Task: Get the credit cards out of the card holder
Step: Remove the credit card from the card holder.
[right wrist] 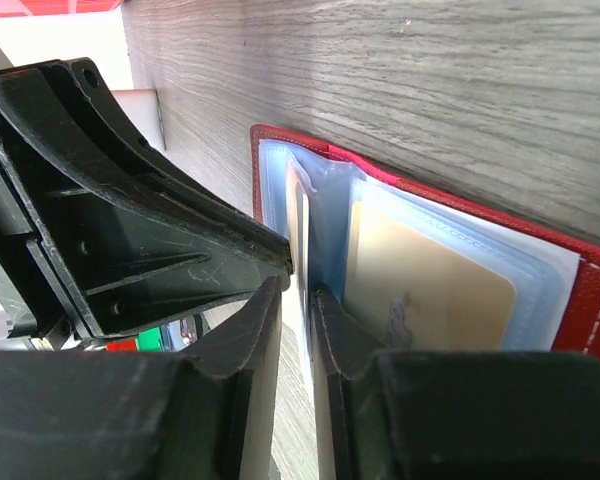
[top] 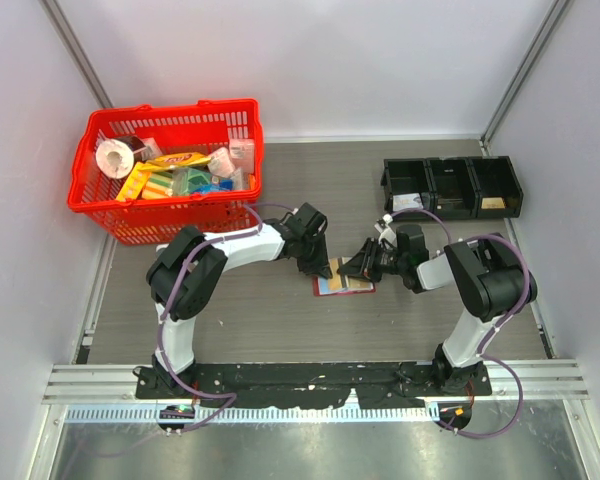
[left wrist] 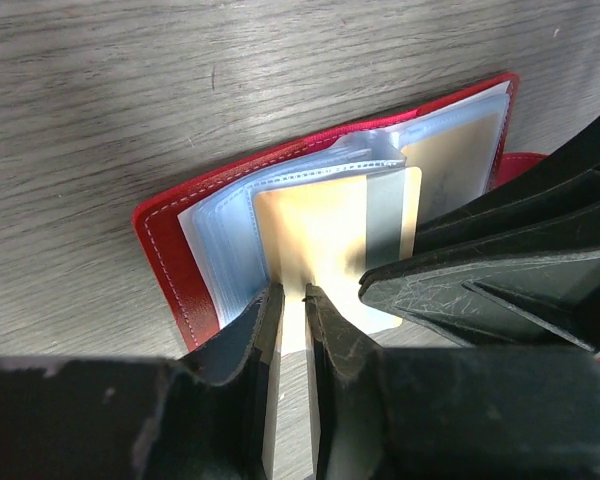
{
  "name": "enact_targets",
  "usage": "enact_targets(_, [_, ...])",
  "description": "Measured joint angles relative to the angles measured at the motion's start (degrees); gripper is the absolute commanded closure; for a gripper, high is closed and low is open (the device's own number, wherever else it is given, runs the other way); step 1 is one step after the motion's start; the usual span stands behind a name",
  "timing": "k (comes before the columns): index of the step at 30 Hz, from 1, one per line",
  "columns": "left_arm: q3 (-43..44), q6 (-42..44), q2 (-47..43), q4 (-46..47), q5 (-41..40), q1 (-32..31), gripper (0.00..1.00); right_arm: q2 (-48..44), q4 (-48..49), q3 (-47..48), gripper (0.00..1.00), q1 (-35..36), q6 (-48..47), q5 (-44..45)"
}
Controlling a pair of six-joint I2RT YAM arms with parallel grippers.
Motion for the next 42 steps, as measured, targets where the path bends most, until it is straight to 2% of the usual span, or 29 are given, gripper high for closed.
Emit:
enact_targets(7, [0.5, 1.0, 0.0, -1.8, -1.8, -0.3, 0.82, -0.8, -1.3, 0.0, 0.84, -0.1, -0.1, -0.3])
enact_targets(16, [0.4, 1.7, -0.5, -2.3, -3.1, -0.6, 0.82, -2.7, -1.7, -0.1, 0.84, -1.2, 0.5, -1.3])
enact_targets(24, [-0.2, 2.6, -1.0, -2.1, -3.3, -0.6, 0.82, -4.0, -2.3, -0.3, 0.81, -1.5, 0.1, -1.6])
enact_targets(34, [-0.7, 2.8, -1.3, -1.9, -3.3, -0.6, 0.82, -3.4, -4.8, 0.7, 0.70, -0.1, -1.5, -0.6])
enact_targets(39, [-0.7, 2.9, -1.3, -1.8, -3.3, -0.6, 0.82, -1.0, -4.7, 2.3, 0.70, 1.8, -1.6, 0.0])
enact_targets(42, [-0.7, 3.0, -1.3, -1.9, -3.3, -0.6, 0.82, 0.0, -4.2, 2.7, 0.75, 2.3, -1.5, 0.1])
